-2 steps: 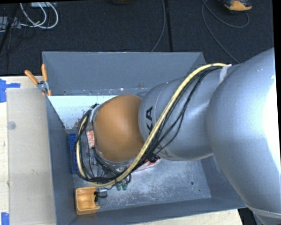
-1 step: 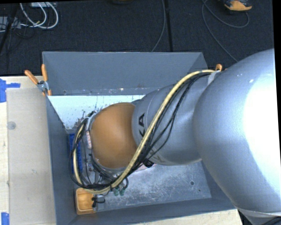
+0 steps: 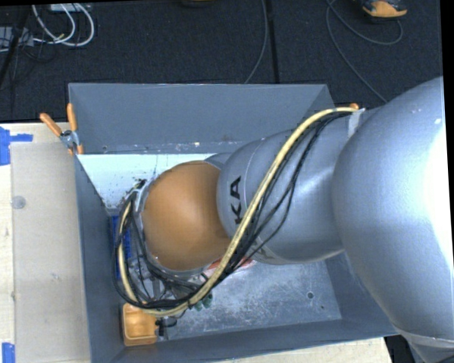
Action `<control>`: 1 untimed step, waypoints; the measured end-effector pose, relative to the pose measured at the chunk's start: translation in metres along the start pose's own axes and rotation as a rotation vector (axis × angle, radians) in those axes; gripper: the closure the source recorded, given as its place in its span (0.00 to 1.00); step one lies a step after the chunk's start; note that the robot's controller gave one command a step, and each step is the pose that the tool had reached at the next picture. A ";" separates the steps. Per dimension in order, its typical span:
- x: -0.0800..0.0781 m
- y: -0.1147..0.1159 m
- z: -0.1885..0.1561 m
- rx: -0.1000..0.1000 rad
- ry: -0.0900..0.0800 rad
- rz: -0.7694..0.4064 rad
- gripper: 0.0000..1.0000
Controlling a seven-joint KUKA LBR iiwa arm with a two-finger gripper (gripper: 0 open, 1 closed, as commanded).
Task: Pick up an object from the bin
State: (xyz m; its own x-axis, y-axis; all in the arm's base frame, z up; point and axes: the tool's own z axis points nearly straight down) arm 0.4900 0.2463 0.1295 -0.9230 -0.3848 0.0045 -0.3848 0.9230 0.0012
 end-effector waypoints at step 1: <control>0.003 0.002 0.052 0.003 0.022 0.099 0.00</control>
Offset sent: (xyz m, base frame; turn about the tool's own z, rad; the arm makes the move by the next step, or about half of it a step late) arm -0.0065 0.0010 -0.0595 -0.2734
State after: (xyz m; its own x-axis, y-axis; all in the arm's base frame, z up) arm 0.4868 0.2468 0.0778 -0.9561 -0.2918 0.0265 -0.2920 0.9564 -0.0034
